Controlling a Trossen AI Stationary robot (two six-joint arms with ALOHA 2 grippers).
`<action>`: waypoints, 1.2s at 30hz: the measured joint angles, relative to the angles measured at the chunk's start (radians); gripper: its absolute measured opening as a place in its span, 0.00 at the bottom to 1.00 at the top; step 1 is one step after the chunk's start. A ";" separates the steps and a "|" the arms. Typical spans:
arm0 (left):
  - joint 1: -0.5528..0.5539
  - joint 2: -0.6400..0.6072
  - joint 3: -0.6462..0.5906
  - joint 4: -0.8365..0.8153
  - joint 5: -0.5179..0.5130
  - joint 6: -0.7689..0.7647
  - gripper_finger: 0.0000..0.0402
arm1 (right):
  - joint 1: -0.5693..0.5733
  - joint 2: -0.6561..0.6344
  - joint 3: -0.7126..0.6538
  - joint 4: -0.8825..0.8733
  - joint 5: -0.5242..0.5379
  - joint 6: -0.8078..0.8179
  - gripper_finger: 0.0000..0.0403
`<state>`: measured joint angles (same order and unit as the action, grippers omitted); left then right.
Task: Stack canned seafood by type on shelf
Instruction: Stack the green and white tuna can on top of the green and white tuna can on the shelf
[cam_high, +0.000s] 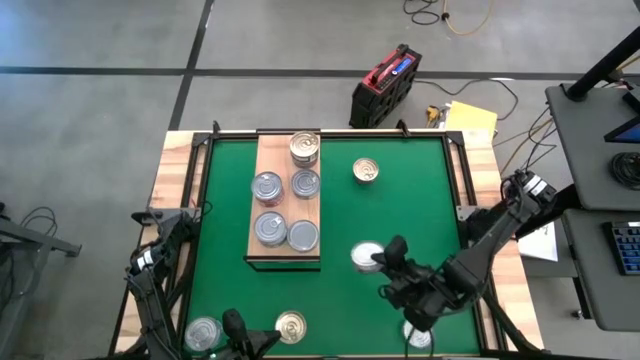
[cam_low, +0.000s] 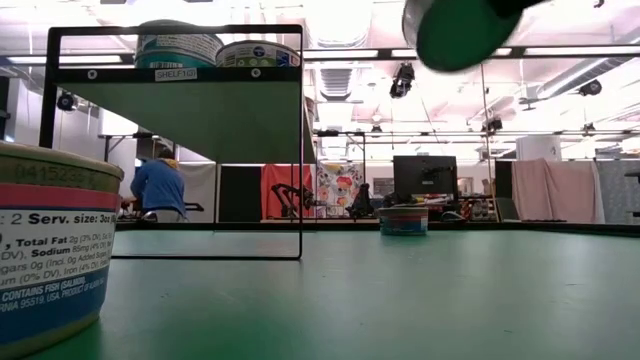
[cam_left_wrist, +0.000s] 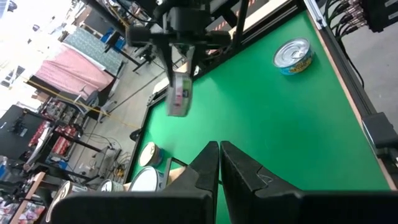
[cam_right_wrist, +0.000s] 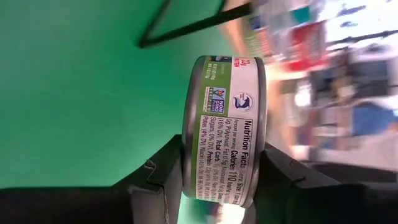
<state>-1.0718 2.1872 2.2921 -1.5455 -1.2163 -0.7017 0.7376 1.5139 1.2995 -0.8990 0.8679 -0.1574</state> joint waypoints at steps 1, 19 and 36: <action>0.000 0.000 0.000 0.000 -0.002 0.000 0.00 | 0.001 0.000 0.000 -0.001 0.039 -0.021 0.33; 0.002 0.000 -0.002 -0.025 -0.085 0.024 0.00 | -0.093 -0.001 0.001 0.267 0.163 -0.492 0.33; 0.033 -0.008 -0.030 -0.018 -0.022 0.041 0.00 | -0.278 -0.040 0.002 0.563 -0.185 -0.715 0.33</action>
<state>-1.0385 2.1791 2.2620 -1.5635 -1.2381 -0.6607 0.4594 1.4734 1.3013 -0.3357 0.6833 -0.8726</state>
